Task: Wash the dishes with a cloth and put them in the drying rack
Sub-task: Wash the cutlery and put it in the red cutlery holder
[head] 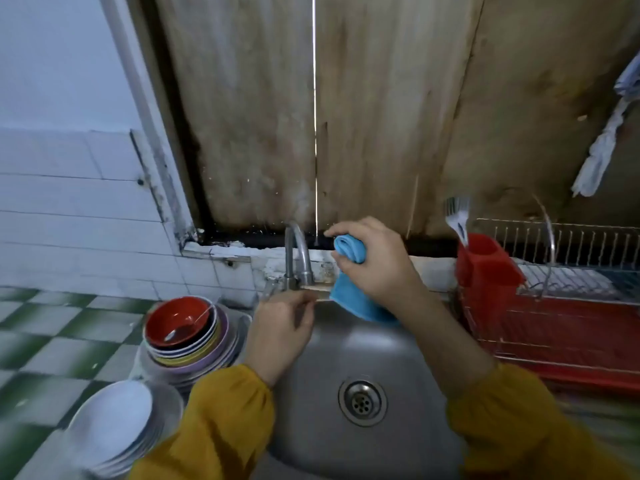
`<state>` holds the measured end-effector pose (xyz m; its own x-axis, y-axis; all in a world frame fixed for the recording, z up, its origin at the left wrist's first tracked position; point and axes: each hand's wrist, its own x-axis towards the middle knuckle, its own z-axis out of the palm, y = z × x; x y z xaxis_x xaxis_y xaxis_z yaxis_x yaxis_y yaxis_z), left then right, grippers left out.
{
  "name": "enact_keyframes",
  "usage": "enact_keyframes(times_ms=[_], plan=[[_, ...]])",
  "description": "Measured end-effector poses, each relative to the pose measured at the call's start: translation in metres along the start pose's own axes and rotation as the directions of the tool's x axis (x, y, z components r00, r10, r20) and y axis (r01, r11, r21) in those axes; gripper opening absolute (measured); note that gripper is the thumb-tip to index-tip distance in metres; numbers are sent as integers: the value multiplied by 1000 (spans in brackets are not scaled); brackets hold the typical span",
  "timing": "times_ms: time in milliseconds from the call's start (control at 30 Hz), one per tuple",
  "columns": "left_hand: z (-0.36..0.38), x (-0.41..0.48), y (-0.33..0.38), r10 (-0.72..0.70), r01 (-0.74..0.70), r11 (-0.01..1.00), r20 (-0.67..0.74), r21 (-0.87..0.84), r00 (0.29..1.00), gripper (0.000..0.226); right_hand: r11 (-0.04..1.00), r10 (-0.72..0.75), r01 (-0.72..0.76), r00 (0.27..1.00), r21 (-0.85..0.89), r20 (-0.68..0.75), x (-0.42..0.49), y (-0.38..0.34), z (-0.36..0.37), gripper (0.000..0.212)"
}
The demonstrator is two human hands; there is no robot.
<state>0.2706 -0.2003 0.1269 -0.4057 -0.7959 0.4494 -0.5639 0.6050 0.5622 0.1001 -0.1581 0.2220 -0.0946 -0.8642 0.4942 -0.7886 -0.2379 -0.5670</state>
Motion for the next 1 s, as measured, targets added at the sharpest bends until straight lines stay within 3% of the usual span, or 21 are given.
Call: enact_keyframes(times_ms=[233,400,533,800,933,1000], plan=[[-38,-38,-116,-243,251,949,-63,190,968,18,975,28,-67,983,211,181,-22,-31,118,44],[-53,-42,-201,-447,427,875,39,227,894,38,975,96,-159,931,154,352,-6,-48,192,54],[-61,-27,-249,-527,495,833,87,247,845,36,982,122,-173,888,76,443,12,-55,248,53],[-61,19,-310,-617,464,765,300,446,728,29,982,190,-154,795,-112,576,36,-44,323,51],[-47,29,-327,-645,397,757,496,520,581,34,971,238,-180,767,-157,596,33,-34,339,50],[-43,33,-334,-652,359,750,529,555,543,36,970,243,-181,764,-164,598,30,-28,341,48]])
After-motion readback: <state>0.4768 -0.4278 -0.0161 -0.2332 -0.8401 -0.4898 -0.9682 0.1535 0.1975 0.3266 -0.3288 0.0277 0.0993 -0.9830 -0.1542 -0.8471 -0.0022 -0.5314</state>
